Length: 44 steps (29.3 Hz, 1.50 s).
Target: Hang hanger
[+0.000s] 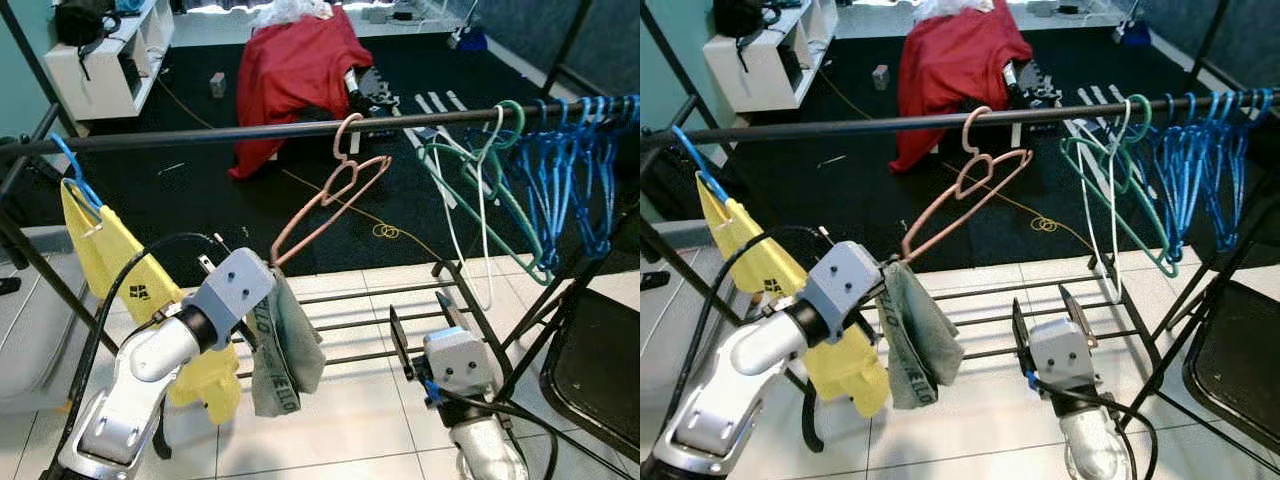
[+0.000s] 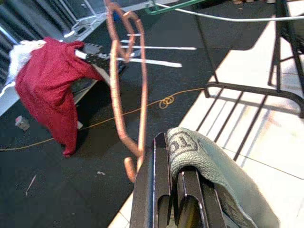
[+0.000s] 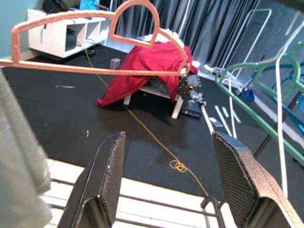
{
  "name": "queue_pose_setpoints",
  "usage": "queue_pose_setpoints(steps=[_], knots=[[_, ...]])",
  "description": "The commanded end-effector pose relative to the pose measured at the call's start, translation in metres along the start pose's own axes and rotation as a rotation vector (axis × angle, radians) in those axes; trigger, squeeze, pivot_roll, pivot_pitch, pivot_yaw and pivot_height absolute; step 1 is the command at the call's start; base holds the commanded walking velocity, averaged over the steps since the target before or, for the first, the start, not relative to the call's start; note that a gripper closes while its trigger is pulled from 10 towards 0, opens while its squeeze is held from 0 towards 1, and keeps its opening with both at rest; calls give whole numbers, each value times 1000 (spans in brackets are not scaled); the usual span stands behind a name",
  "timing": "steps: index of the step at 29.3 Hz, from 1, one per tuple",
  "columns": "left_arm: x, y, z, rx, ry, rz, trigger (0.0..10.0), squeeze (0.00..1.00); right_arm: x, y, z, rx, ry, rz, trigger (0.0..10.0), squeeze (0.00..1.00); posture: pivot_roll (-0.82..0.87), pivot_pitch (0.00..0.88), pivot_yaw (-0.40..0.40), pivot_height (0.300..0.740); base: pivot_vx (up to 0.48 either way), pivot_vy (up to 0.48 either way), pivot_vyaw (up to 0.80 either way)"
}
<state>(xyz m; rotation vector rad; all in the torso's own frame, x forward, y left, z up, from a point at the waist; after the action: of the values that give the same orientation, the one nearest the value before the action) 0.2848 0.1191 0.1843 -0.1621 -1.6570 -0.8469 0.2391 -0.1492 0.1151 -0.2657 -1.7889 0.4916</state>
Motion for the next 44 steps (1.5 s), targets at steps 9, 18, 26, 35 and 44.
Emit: queue_pose_setpoints(steps=[9,18,26,35,44], knots=[[-81,-31,51,-300,458,31,0,0,-64,19,3,126,323,-42,10000,0,-71,62,17,740,0,0,0],[-129,-38,75,-294,688,113,0,0,-113,50,12,287,532,-58,10000,0,-26,24,-4,740,0,0,0],[-203,-44,116,-64,1071,243,0,0,-155,74,32,330,832,-192,10000,0,-13,26,-28,740,0,0,0],[-227,-55,98,325,1016,446,0,0,-162,41,14,99,863,-324,10000,0,16,28,-49,740,0,0,0],[-232,-67,90,518,924,659,2706,0,-182,8,37,-84,964,-401,10000,0,-11,0,-51,740,0,0,0]])
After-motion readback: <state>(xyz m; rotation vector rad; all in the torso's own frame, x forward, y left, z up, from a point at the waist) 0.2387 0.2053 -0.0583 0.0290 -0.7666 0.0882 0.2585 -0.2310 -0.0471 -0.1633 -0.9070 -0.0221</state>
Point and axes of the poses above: a point about 5 cm out from each wrist's last joint towards the gripper, its own z axis pointing back from the gripper into the wrist, its own x axis along the axis of the wrist's last joint, y = z × x, the point moved 2 cm from there along -z, pointing out of the wrist towards the gripper, and after that the axes turned 7 degrees about z, right-handed, at the moved point
